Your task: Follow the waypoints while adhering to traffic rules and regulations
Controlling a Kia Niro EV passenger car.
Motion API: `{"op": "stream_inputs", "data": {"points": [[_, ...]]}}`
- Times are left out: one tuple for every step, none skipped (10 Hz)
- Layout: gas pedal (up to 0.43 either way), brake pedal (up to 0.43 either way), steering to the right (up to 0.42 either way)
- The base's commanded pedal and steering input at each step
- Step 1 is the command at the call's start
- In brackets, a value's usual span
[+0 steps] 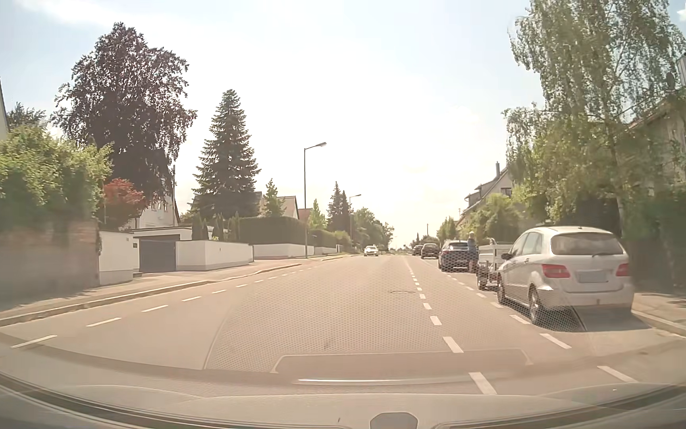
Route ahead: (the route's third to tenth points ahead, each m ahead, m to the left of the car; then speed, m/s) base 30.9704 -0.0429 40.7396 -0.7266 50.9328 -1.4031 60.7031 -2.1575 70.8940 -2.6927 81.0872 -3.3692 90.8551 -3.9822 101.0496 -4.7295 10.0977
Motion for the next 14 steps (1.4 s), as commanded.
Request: {"op": "stream_inputs", "data": {"points": [[0.157, 0.0, 0.006], [0.157, 0.0, 0.01], [0.157, 0.0, 0.014], [0.157, 0.0, 0.018], [0.157, 0.0, 0.02], [0.157, 0.0, 0.02], [0.157, 0.0, 0.021], [0.157, 0.0, 0.02], [0.157, 0.0, 0.02], [0.157, 0.0, 0.02], [0.157, 0.0, 0.019], [0.157, 0.0, 0.018], [0.157, 0.0, 0.015], [0.157, 0.0, 0.012]]}}
